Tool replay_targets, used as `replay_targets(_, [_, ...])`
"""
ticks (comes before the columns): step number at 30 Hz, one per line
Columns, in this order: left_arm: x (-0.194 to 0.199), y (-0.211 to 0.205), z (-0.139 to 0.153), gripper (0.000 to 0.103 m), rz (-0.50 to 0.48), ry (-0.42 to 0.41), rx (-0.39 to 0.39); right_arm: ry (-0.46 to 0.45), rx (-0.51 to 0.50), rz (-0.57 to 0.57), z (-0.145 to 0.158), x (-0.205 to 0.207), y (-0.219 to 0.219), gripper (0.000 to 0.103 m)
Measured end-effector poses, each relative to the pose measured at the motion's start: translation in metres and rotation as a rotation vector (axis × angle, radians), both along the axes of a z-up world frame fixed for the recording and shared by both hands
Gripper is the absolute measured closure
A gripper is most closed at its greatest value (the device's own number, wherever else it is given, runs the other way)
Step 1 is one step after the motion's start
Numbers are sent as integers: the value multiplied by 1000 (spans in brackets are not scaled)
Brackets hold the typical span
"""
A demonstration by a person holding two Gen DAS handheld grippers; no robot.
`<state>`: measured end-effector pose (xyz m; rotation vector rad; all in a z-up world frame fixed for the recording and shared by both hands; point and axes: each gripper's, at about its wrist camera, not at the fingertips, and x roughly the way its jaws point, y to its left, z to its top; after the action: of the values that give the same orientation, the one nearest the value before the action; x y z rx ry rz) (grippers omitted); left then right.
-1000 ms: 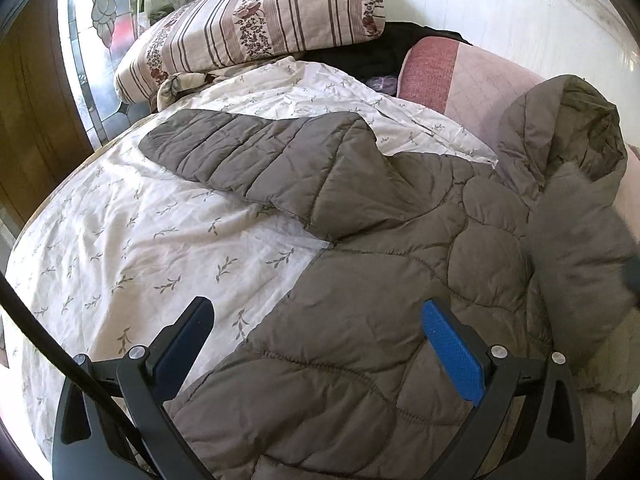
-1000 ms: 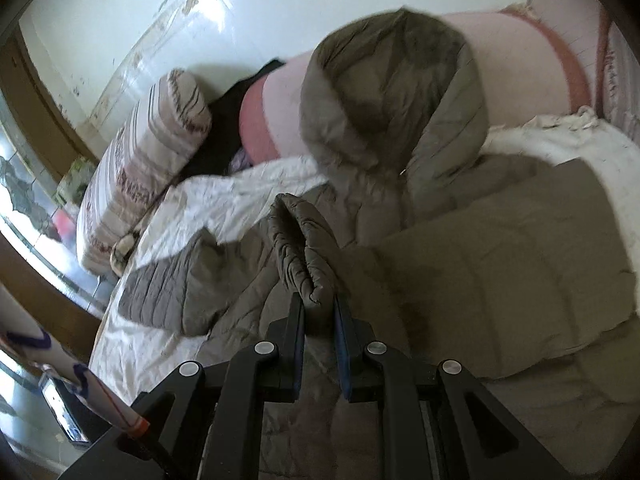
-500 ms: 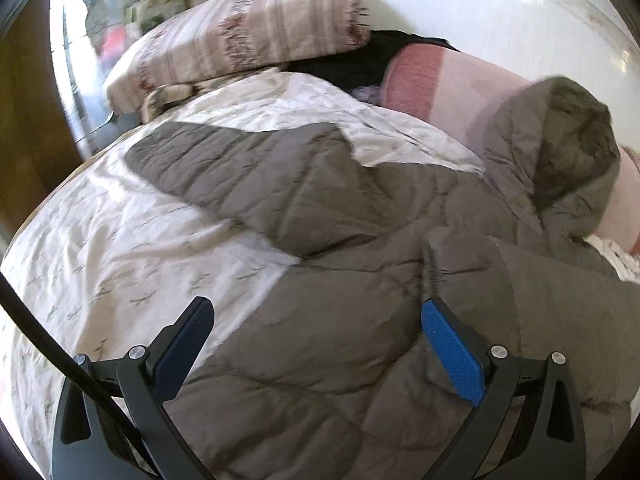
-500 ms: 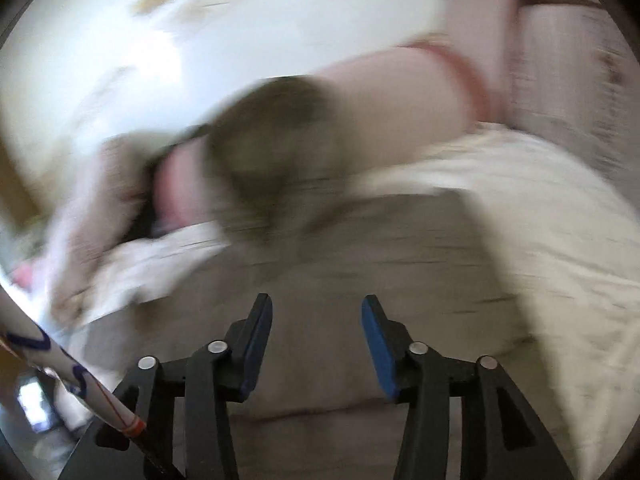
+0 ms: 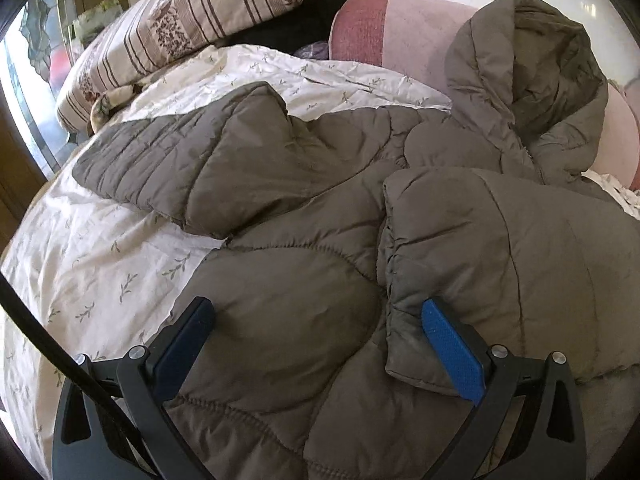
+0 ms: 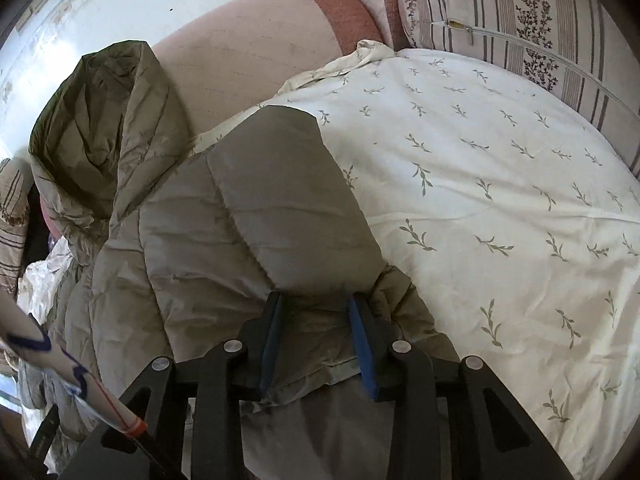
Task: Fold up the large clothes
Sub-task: 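Lay the sleeve on the jacket body and open the right gripper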
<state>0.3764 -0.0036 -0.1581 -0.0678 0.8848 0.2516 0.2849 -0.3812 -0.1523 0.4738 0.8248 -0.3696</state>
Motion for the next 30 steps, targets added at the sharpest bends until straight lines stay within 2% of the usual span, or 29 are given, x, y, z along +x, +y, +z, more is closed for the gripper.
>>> replay_targets(3, [-2, 2, 0, 0, 3, -7, -6, 3, -18, -7, 5, -1, 4, 67])
replay_targets(6, [-3, 4, 0, 0, 7, -11, -9, -38, -67, -3, 18, -10, 13, 66])
replay_targets(8, [-4, 2, 0, 0, 8, -15, -3, -78, -117, 54, 31, -12, 33, 66])
replay_targets(11, [-5, 1, 0, 0, 8, -19, 6, -76, -140, 198, 32, -7, 70, 65])
replay_targets(15, [-5, 2, 1, 0, 6, -17, -4, -21, -219, 291, 21, 0, 110, 65])
replay_targets(18, [-5, 2, 0, 0, 5, -16, -6, 54, -215, 286, 2, 9, 111, 63])
replay_targets(24, [-5, 2, 1, 0, 5, -19, 1, 68, -235, 284, -4, 8, 112, 61])
replay_targets(27, [-5, 1, 0, 0, 6, -18, -1, 62, -267, 283, -5, 5, 119, 57])
replay_targets(30, [-5, 1, 1, 0, 6, -19, 2, 44, -252, 297, -6, 5, 117, 42])
